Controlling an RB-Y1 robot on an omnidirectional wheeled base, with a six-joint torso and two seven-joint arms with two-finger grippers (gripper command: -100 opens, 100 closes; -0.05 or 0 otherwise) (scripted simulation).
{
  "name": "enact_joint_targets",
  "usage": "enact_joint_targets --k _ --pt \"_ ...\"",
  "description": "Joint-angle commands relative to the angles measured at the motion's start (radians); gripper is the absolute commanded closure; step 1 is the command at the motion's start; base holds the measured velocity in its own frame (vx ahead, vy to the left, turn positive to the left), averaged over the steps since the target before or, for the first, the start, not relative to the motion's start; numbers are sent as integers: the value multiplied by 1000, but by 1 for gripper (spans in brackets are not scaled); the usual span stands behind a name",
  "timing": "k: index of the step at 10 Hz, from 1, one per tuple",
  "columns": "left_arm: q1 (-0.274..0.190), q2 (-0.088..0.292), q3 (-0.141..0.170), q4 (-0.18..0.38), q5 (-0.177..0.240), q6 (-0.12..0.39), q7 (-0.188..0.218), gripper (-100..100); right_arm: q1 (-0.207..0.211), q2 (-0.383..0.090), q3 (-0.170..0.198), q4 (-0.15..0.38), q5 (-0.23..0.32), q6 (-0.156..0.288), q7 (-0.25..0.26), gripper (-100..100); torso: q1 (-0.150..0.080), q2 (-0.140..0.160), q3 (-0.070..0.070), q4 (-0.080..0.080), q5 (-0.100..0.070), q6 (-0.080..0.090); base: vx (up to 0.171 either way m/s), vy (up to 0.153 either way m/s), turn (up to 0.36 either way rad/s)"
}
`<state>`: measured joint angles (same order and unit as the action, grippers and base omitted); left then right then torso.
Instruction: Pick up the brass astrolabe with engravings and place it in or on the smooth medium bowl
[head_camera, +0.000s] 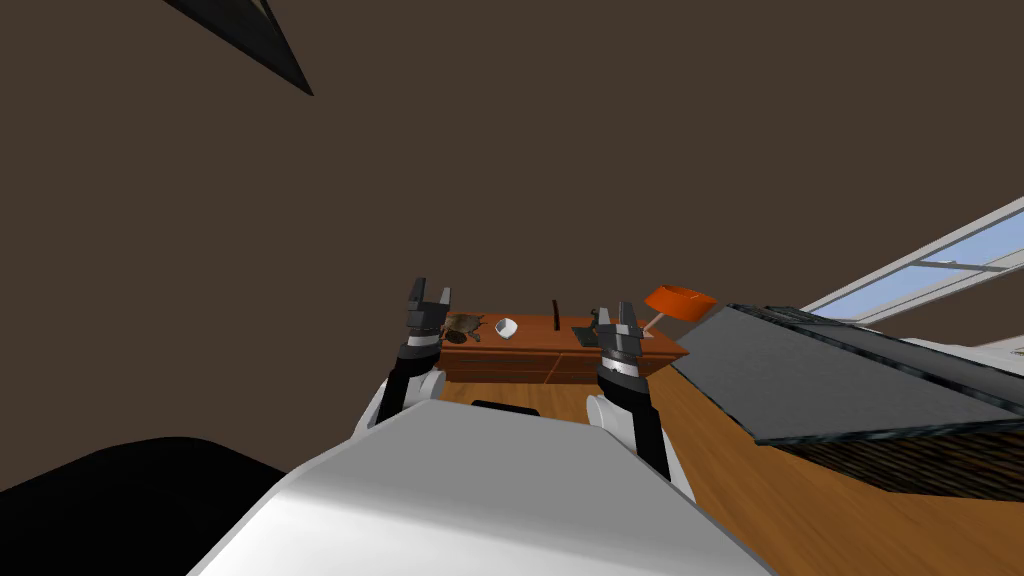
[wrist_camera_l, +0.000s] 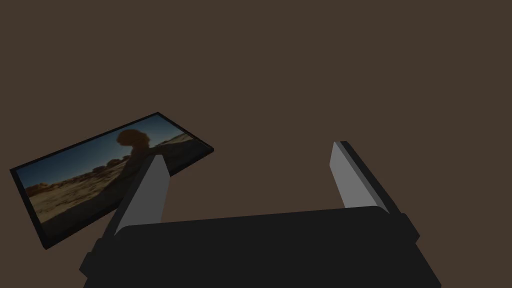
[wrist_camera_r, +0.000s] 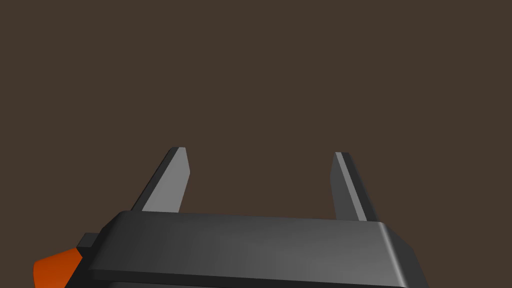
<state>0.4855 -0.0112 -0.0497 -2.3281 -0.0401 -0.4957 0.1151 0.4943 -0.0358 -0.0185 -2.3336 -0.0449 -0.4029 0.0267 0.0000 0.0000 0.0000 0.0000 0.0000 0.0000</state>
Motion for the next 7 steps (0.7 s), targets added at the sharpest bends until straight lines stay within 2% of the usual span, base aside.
enact_joint_targets --k 1,5,6,7 --pt "-8 30 6 9 -1 18 -4 -100 0 0 0 0 0 0 0 0 0 0 0 0 0 0 0 0 0" --pt "-55 114 38 66 -3 119 -28 -100 0 0 0 0 0 0 0 0 1 1 0 0 0 0 -16 7 -22" --pt "-55 114 38 66 -3 123 -28 -100 0 0 0 0 0 0 0 0 1 1 1 0 0 0 -15 7 -10" --pt "-72 130 50 87 -4 163 -36 -100 0 0 0 0 0 0 0 0 1 1 1 0 0 0 -12 8 -22"
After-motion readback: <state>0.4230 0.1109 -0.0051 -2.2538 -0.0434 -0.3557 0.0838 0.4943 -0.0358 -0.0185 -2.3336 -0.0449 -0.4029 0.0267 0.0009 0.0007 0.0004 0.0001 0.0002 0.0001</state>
